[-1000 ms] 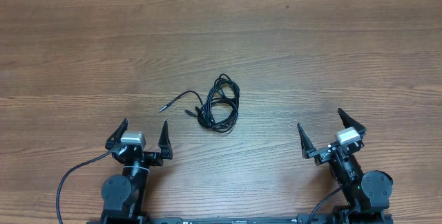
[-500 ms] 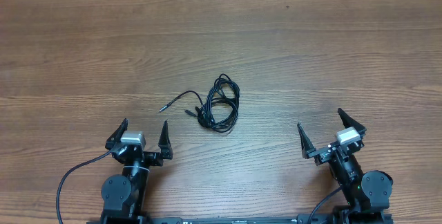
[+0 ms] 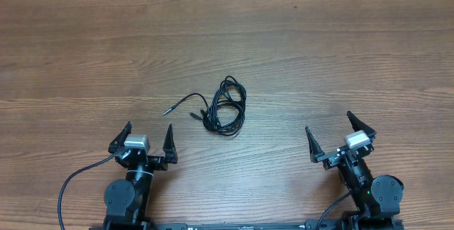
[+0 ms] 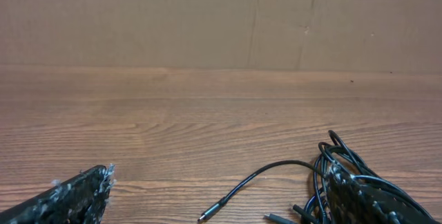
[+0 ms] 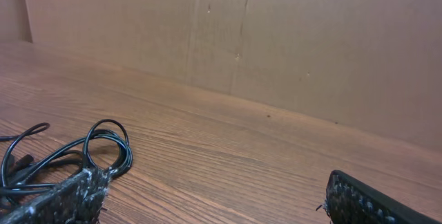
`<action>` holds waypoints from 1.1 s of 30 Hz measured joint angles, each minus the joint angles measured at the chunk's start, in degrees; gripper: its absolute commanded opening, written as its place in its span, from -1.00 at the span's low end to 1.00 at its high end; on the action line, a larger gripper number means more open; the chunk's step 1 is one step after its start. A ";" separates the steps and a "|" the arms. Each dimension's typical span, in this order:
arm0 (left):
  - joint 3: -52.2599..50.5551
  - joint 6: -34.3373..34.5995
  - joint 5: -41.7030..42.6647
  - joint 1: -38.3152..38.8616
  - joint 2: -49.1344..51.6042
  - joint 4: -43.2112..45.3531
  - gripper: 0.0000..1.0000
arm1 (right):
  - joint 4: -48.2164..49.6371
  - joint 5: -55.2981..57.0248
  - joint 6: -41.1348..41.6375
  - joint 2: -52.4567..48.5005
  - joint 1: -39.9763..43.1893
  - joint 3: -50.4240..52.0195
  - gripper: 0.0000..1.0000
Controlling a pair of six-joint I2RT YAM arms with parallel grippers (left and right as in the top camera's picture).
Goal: Untangle cables
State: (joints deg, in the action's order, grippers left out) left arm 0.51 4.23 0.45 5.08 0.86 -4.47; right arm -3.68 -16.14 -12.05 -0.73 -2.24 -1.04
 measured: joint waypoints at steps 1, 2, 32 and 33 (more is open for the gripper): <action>0.00 0.02 0.02 0.00 0.00 0.00 0.99 | 0.02 -0.04 -0.02 0.00 0.00 0.00 1.00; 0.00 0.02 0.04 0.00 0.00 0.00 0.99 | 0.02 0.00 0.00 0.00 0.00 0.00 1.00; 2.67 -1.46 0.22 0.00 0.00 -6.10 0.99 | 0.07 0.00 0.00 0.00 0.00 0.00 1.00; 2.93 -1.46 0.22 0.00 0.00 -6.73 0.99 | 0.02 0.00 0.02 0.00 0.00 0.00 1.00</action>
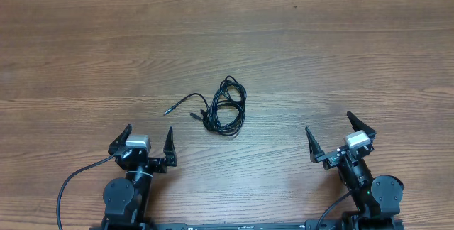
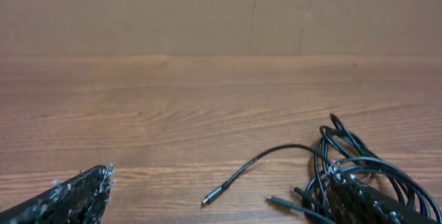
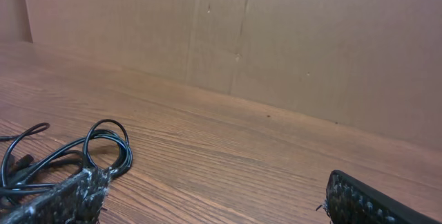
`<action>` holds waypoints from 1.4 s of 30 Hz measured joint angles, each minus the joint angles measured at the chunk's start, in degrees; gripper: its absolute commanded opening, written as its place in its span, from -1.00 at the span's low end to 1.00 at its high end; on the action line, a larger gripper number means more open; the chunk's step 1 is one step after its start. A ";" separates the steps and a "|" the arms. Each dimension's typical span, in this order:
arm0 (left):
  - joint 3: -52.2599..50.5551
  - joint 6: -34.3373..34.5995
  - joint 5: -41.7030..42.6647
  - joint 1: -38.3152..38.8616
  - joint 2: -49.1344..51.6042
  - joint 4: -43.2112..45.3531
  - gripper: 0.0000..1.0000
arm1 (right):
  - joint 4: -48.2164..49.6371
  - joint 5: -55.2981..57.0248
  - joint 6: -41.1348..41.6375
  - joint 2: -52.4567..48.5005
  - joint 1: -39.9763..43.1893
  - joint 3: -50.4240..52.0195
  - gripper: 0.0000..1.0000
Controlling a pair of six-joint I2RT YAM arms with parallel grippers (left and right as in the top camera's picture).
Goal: Untangle cables
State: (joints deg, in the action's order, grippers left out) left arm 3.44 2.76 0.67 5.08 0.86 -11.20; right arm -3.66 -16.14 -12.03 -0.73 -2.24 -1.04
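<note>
A bundle of tangled black cables (image 1: 225, 107) lies at the middle of the wooden table (image 1: 340, 52), with one loose plug end (image 1: 168, 106) trailing left. The left wrist view shows the bundle (image 2: 359, 165) at right and that plug (image 2: 211, 198) in front. In the right wrist view its loops (image 3: 103, 148) lie at the left. My left gripper (image 1: 148, 138) stands open near the front edge, left of and short of the bundle. My right gripper (image 1: 330, 130) stands open at the front right. Neither holds anything.
A brown cardboard wall (image 3: 276, 37) closes off the far side of the table. The arm bases and a black lead (image 1: 67, 187) sit along the front edge.
My left wrist camera now looks slightly further down, so the cables and plug sit higher in its view. The cables and the right arm have not moved.
</note>
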 measured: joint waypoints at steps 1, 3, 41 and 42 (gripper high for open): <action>0.17 0.00 0.02 0.00 0.00 -0.46 0.99 | 0.02 -0.02 -0.02 0.00 0.00 0.00 1.00; 0.70 0.00 0.17 0.00 0.00 -1.75 0.99 | 0.00 -0.02 -0.02 0.00 0.00 0.00 1.00; 18.45 -0.55 2.14 0.00 41.48 -3.78 0.99 | 0.00 0.00 -0.02 0.00 0.00 0.00 1.00; 19.17 -0.76 2.16 0.00 42.66 -4.33 0.99 | 0.00 -0.02 -0.04 0.00 0.00 0.00 1.00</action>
State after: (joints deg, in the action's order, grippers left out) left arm 22.61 2.00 2.83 5.08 43.53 -15.53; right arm -3.66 -16.16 -12.08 -0.73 -2.24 -1.04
